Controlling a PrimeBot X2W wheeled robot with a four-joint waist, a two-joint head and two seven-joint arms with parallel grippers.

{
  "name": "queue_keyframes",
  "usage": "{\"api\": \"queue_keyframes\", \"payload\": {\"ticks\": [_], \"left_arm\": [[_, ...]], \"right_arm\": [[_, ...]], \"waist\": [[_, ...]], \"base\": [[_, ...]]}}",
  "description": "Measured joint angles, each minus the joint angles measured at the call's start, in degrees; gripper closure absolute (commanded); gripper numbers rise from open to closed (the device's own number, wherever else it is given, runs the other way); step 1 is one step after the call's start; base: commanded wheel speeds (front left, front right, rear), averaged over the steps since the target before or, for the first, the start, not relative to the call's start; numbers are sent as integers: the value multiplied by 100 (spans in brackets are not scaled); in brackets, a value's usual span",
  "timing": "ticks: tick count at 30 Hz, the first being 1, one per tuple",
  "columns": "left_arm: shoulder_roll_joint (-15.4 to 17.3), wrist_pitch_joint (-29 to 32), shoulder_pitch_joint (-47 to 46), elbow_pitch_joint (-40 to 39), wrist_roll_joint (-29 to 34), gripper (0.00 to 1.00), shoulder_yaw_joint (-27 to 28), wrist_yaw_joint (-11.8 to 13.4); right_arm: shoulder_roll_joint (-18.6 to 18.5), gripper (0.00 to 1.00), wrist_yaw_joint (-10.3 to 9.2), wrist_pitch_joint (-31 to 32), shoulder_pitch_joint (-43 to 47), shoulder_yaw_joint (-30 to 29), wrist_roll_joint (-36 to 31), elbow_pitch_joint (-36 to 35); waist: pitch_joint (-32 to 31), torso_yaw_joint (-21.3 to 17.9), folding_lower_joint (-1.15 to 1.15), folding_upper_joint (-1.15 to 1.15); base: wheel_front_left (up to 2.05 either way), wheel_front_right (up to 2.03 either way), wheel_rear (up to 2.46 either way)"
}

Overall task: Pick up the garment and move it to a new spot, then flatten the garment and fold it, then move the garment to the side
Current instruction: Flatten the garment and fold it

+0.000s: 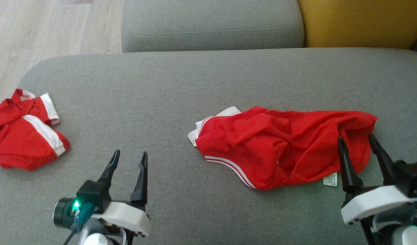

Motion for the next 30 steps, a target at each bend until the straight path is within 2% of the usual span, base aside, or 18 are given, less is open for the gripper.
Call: {"api": "queue_keyframes", "payload": {"ticks": [18,24,26,30], "left_arm": [[21,41,-26,-47,-52,0,-27,35],[-200,76,-883,194,-52,0,-283,-322],[-430,160,-1563,552,-123,0,-401,-533],[-654,276,-2242,1307,-298,0,-436,-837]], "right_arm": [[2,0,0,38,1,-9,160,-2],[4,0,0,30,-53,-7,160,-45],[4,0,0,22,-164,65,160,-60],[4,0,0,13,-388,146,159,-75]], "waist": [[113,13,0,0],[390,2,0,0],[576,-64,0,0],[842,-222,0,0]], "base": [[0,0,0],[0,0,0],[0,0,0],[0,0,0]]}}
